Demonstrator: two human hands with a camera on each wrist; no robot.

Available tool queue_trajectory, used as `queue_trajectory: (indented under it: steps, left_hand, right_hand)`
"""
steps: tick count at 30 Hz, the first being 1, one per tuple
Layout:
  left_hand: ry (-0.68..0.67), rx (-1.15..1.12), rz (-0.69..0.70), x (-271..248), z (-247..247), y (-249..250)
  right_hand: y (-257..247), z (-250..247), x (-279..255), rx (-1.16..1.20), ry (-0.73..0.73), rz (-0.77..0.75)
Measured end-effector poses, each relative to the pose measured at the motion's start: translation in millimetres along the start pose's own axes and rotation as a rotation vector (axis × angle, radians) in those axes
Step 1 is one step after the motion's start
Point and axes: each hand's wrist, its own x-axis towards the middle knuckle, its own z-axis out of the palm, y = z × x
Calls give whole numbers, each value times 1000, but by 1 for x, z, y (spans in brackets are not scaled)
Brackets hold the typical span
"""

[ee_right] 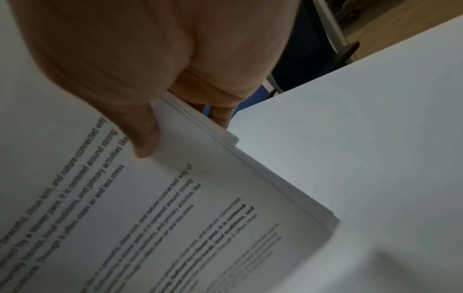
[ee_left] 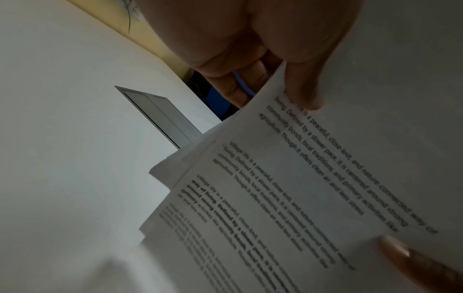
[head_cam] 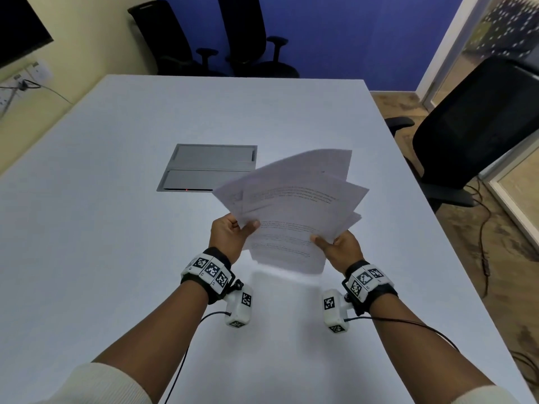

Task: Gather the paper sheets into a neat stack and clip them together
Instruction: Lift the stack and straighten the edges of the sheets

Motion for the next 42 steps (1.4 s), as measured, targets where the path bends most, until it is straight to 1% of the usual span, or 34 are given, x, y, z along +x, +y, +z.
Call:
queue_trajectory:
  steps: [5,9,13,17,21,26,32,36,39,42]
  left_hand:
    - [-15,53,10,-7,-1,-8]
    - [-46,91,-10,-11,-2,-15]
    - [-40,107,-9,-12,-4,-16]
    - [-75,204,11,-12,-5,-18]
    - [-90,220,-15,-13,-4,-24]
    - [-113,236,-59,-13,-5,-34]
    - [-86,278,-99,-11,-9,-43]
    - [-51,304,-120,-12,-9,-46]
    - [-23,320,-109,-17,-8,-44]
    - [5,293,-85,-19,-6,-40]
  right_hand:
    - [7,5,-4,-10,1,11]
    - [11,9,-8,-4,-13,-15]
    - [11,11,-9,10,-11,-13]
    - [10,10,-6,-22,-16,-6]
    - [8,11,-7,-32,-21,-48]
    - [17,14,-6,-89,-27,-24]
    - [22,13,-5,-190,-54,31]
    - [27,14,-3,-238,-96,37]
    - [28,15,-4,-243,-106,77]
    - [26,15,-5,-205,-94,69]
